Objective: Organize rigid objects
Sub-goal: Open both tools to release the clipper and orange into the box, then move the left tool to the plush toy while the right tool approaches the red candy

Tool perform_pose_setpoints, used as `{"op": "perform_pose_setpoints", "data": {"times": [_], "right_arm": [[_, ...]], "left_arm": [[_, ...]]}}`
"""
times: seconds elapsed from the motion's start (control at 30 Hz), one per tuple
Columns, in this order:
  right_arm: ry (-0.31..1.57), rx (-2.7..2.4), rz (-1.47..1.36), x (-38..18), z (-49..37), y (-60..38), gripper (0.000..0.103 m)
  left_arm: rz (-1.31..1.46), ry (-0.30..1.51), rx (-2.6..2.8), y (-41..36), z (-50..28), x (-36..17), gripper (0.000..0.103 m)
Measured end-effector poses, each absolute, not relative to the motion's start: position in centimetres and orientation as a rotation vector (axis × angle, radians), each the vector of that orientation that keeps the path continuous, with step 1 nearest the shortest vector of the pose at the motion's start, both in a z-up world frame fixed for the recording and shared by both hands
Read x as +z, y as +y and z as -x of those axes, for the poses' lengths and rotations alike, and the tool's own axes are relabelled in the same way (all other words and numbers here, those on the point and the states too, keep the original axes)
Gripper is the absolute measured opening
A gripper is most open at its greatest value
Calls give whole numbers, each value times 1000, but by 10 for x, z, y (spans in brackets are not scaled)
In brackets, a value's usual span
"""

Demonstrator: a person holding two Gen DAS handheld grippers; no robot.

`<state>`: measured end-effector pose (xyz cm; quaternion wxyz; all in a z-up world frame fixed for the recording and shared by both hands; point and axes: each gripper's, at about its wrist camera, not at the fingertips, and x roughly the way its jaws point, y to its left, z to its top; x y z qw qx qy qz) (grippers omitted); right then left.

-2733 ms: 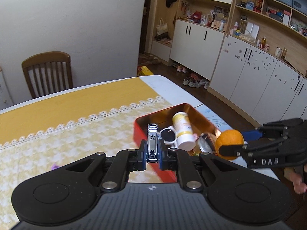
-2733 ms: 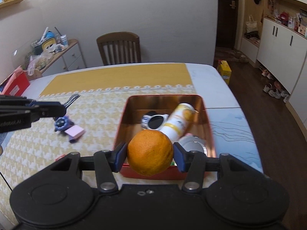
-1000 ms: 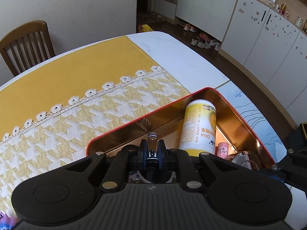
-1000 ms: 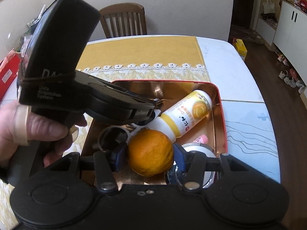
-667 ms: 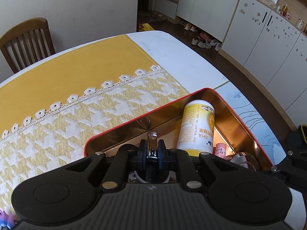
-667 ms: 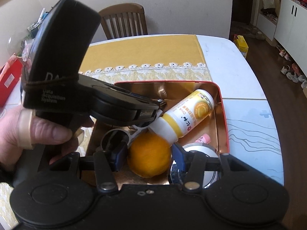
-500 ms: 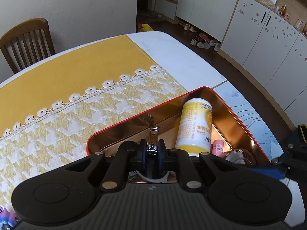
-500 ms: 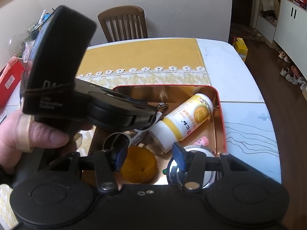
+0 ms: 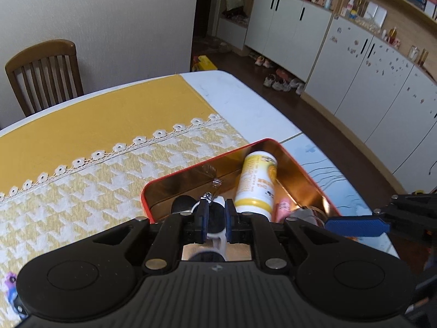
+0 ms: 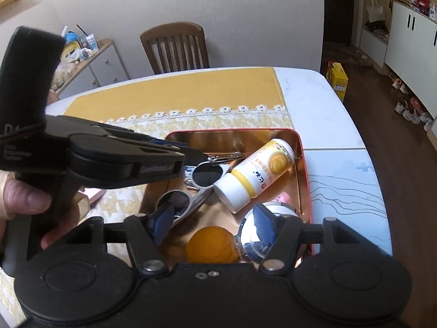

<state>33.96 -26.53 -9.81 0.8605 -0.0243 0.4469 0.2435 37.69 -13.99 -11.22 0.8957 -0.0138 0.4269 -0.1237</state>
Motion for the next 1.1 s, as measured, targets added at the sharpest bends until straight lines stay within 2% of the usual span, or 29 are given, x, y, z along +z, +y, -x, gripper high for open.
{"op": "perform_pose_setpoints", "data": {"times": [0.47,0.9,0.97,1.07,1.1], "right_arm": [[871,535,39,-76,-297,-271,82],[773,589,98,-68,-256,-225,93],[774,599,100,-69,-251,-214,94],[779,613,112,-73,-245,-196,94],[780,621,116,-74,-242,-190,95]], "left_arm": [[77,816,-254,-105,-304,-86,13],[47,784,-202,-41,-245,-87,17],[61,790,-201,-29,-239,-90,23],[93,786,-189,-7,-227,-94,49],[101,784,-179,0,-223,-95,61]]}}
